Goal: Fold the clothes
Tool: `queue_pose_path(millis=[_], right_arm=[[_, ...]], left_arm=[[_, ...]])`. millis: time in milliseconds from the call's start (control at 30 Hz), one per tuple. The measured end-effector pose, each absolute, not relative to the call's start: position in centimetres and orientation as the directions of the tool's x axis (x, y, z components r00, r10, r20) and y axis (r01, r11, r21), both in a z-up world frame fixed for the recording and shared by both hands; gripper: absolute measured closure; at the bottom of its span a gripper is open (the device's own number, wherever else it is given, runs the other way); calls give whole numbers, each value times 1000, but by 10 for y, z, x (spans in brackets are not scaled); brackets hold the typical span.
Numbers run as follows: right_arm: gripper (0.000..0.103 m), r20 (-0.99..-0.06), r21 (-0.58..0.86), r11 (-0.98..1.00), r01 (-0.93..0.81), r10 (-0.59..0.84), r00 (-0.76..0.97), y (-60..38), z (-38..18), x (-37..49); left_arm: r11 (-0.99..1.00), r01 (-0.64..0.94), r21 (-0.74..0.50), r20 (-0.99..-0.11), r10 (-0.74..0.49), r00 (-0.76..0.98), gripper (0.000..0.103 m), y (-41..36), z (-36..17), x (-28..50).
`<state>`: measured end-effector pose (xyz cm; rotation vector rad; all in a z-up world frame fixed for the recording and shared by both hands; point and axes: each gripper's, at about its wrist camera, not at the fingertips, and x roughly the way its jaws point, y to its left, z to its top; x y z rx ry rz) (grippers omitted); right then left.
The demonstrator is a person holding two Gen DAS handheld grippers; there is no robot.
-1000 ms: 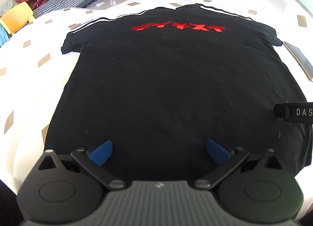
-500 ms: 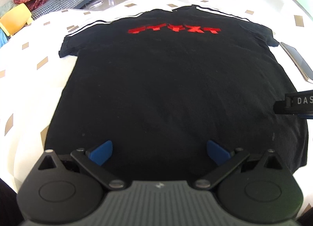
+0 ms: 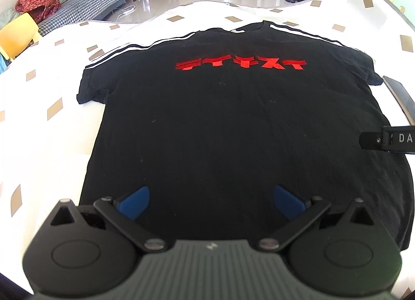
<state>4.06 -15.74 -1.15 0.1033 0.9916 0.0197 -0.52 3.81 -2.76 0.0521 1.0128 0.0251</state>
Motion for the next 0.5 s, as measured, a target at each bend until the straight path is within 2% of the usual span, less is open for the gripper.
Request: queue_pose_path(millis=[500], right_arm=[[47,-832,86,992,94,19,555,-184,-11,86]], left_arm=[[998,-25,57,-871,62,487,0,62,-23,46]])
